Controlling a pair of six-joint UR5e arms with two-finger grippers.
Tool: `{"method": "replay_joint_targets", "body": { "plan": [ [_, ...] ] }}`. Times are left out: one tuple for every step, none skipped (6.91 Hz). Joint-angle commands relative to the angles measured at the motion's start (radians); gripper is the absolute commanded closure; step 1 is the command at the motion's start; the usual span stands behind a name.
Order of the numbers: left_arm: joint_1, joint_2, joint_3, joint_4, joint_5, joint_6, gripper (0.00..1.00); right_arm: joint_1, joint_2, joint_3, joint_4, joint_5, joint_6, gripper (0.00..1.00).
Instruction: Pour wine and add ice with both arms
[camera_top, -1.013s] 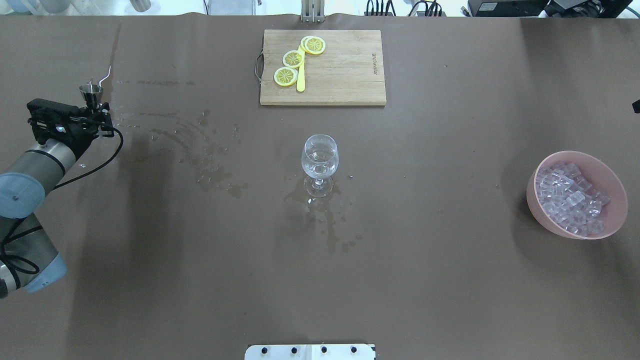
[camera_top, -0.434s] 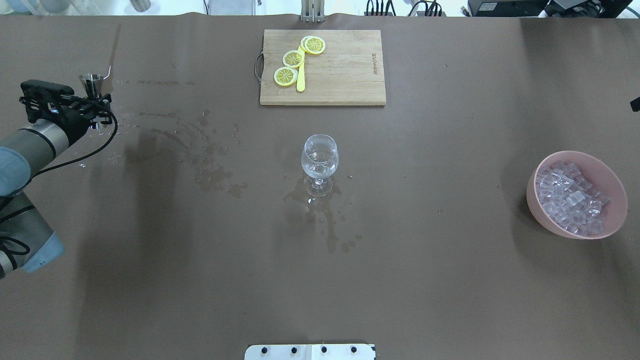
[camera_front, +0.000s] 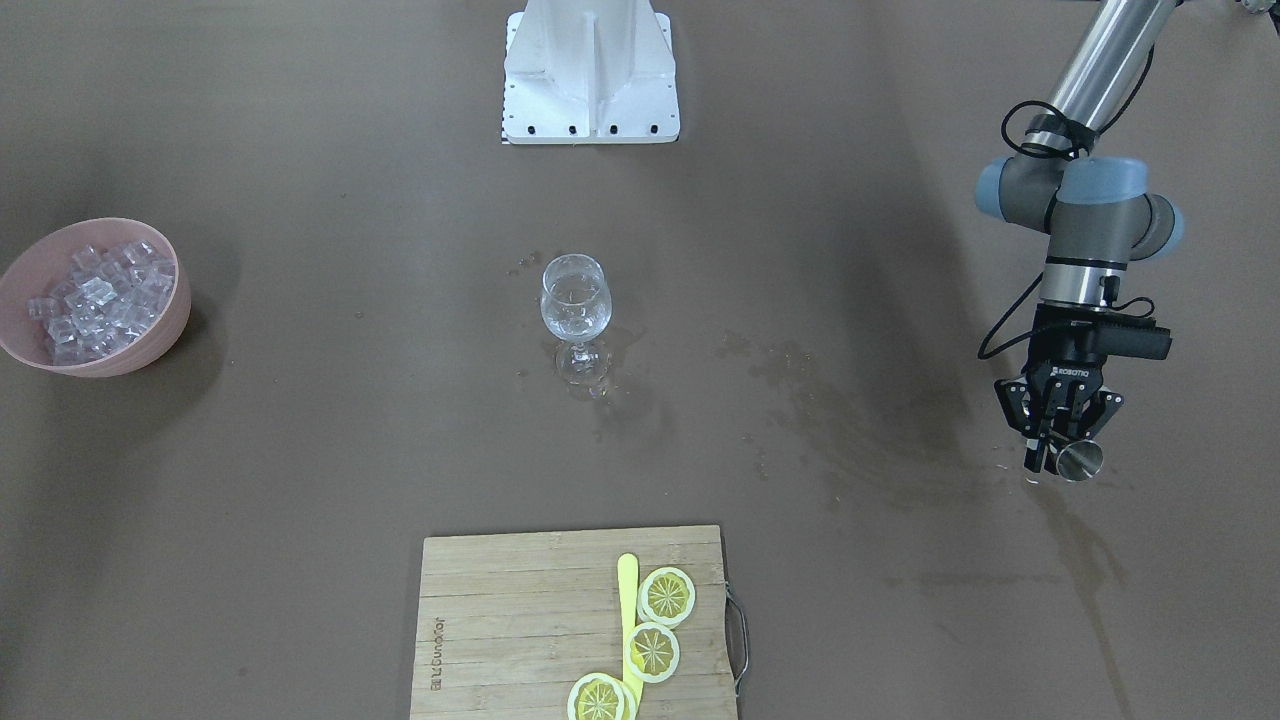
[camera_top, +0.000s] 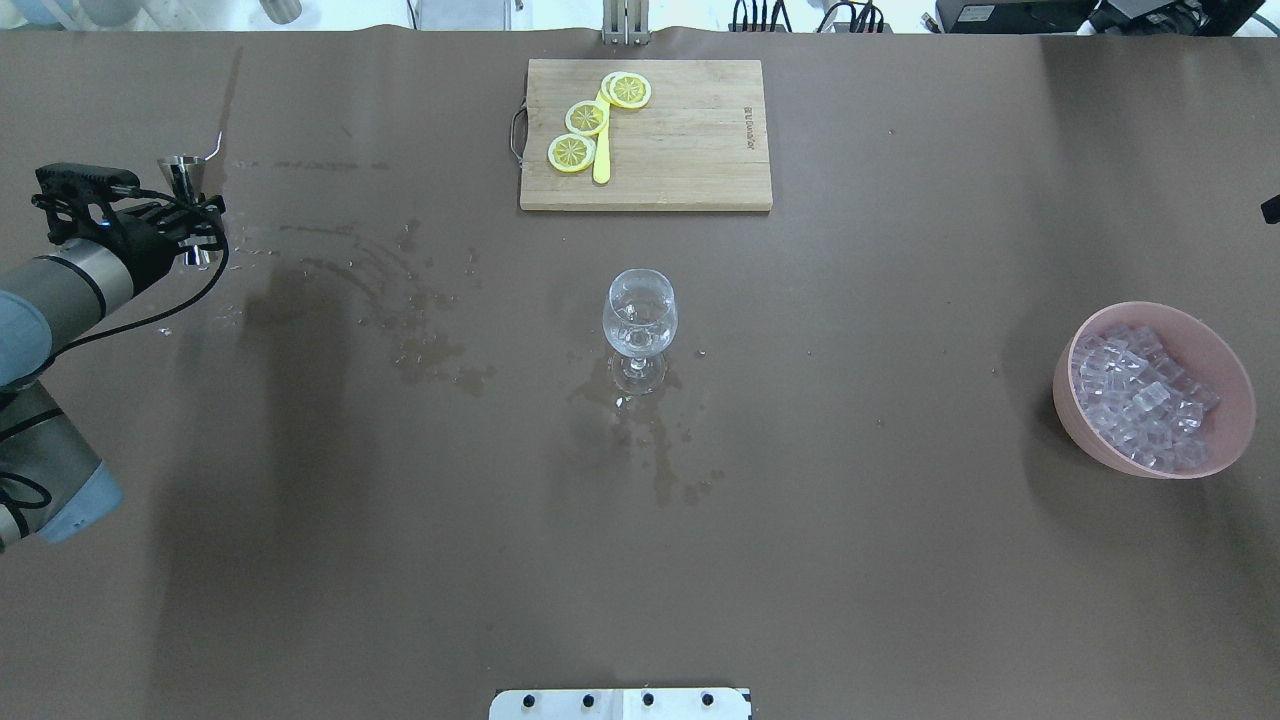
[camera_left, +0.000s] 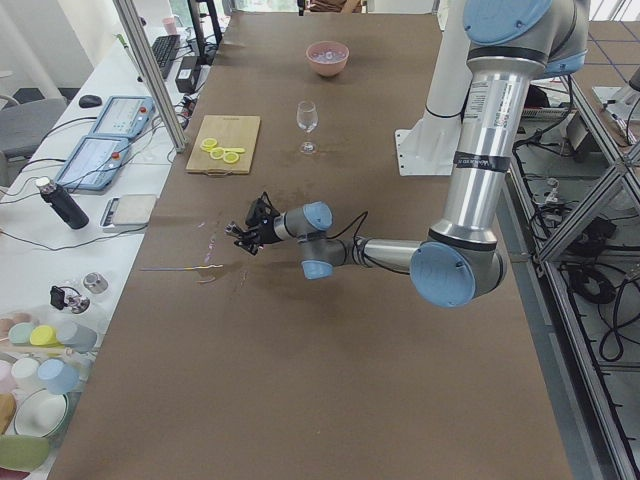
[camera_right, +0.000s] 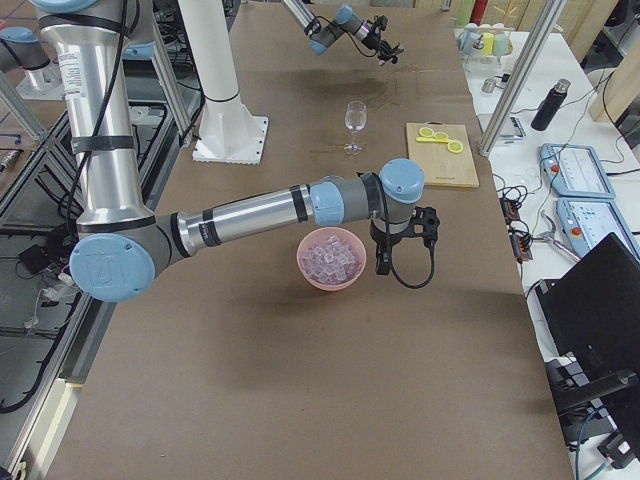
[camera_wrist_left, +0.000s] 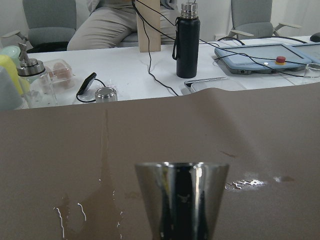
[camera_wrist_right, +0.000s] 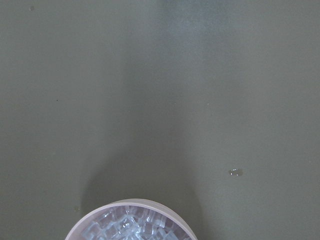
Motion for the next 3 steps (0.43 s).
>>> {"method": "replay_joint_targets", "body": {
  "plan": [
    [0.002,-0.001,0.003,0.001,-0.004,-0.010,1.00,0.000,0.003,0.000,0.000,0.000,0.000,0.00],
    [0.000,0.001,0.002,0.000,-0.007,-0.010,1.00,0.000,0.003,0.000,0.002,0.000,0.000,0.00],
    [0.000,-0.007,-0.007,-0.008,-0.007,-0.014,1.00,0.000,0.003,0.000,0.002,-0.002,0.000,0.00]
  ]
}}
